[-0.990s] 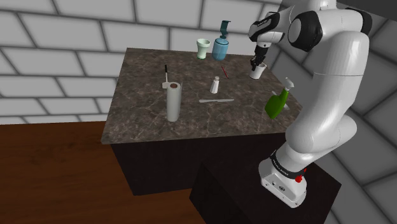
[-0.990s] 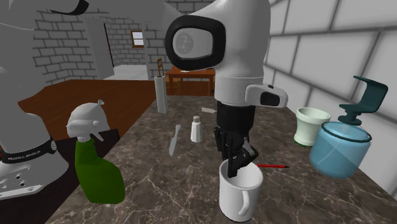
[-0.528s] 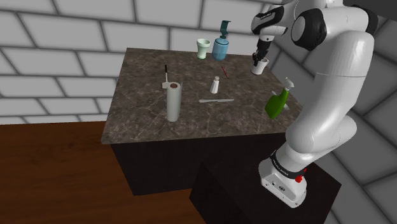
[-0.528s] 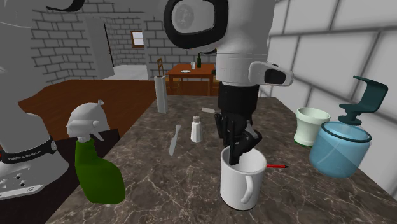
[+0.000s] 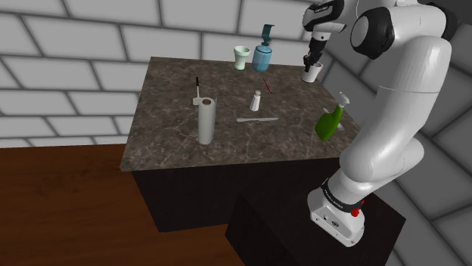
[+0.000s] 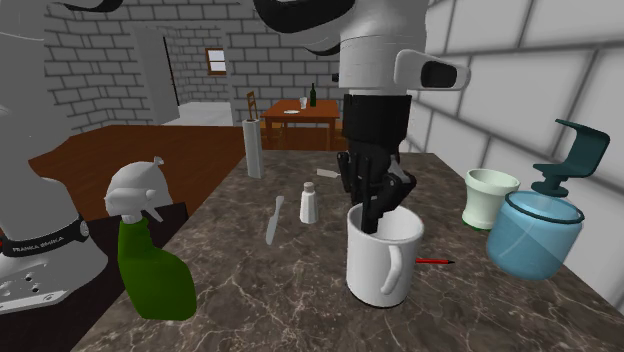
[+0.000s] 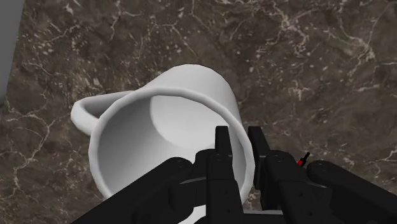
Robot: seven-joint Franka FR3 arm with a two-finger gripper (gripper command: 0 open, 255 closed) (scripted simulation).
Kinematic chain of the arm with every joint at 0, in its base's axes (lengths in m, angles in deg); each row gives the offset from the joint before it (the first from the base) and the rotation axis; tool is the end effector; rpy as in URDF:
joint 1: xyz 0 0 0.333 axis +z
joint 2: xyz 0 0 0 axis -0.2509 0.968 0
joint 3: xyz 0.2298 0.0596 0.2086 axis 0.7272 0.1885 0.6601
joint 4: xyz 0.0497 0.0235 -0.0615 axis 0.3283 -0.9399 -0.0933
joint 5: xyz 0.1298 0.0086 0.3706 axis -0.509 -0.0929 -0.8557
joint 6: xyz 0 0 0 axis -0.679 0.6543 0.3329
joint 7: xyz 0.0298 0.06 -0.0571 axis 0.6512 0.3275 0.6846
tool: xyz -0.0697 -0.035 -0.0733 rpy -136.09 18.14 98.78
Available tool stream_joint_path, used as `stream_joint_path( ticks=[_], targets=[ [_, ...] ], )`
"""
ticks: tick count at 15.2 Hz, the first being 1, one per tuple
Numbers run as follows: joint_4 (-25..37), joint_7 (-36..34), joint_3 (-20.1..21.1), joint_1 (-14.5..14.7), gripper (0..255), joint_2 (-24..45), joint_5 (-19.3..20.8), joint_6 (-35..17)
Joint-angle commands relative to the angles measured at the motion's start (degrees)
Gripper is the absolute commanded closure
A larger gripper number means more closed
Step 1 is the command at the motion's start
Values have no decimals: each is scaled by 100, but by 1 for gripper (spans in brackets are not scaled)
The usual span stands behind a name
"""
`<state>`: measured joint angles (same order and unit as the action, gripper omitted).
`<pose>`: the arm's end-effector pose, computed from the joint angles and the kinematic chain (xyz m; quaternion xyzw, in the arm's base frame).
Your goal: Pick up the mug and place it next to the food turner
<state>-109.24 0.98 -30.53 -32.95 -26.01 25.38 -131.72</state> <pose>0.5206 -0.4155 0.4201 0.9987 -0.0284 -0.0219 0.0370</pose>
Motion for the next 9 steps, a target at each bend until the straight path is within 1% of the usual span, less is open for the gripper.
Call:
stream_joint_path(
  ticks=[1,8,9],
  targets=[
    [139,-1,-8,-5,255,-24,12,161],
    [542,-1,-31,-15,255,-110,48,643],
    [422,-131,-7,95,255,-201,94,614]
  ],
)
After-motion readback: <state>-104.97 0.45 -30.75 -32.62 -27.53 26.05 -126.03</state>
